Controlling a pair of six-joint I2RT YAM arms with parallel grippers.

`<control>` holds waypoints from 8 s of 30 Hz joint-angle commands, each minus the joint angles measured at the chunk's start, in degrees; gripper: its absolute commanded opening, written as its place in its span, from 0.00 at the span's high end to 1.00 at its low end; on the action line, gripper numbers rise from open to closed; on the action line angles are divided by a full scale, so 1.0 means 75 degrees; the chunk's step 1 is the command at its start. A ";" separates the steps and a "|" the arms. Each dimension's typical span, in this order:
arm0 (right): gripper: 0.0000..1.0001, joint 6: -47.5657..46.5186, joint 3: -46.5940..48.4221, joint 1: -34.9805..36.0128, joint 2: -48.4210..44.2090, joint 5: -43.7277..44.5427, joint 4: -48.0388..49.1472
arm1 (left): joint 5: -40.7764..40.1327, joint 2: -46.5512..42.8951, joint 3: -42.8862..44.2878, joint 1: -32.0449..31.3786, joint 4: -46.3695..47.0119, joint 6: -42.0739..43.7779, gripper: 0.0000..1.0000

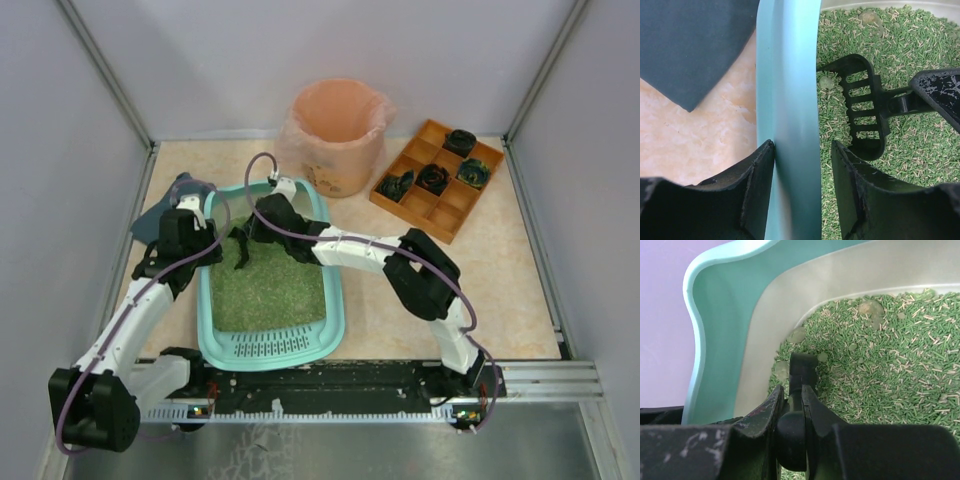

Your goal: Clean the litter box

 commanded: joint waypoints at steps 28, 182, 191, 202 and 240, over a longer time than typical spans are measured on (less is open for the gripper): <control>1.00 0.2461 -0.3217 0.0258 -0.2237 0.0006 0.2664 | 0.0379 -0.0736 0.0171 -0.0049 0.0069 -0.0108 0.38; 1.00 0.1673 -0.2863 0.0250 -0.0939 -0.1411 0.3428 | -0.0159 -0.0862 0.0097 -0.0049 -0.0567 -0.0470 0.43; 1.00 0.1648 -0.3618 0.0088 -0.1726 -0.0827 0.4260 | -0.0151 -0.0867 0.0098 -0.0049 -0.0553 -0.0461 0.43; 1.00 0.1691 -0.4035 0.0003 -0.2455 0.0068 0.3890 | -0.0199 -0.0964 0.0088 -0.0049 -0.0556 -0.0465 0.43; 1.00 0.2524 -0.6695 -0.1358 -0.5112 -0.1842 0.6156 | -0.0091 -0.1511 -0.0012 -0.0049 -0.0227 -0.0454 0.33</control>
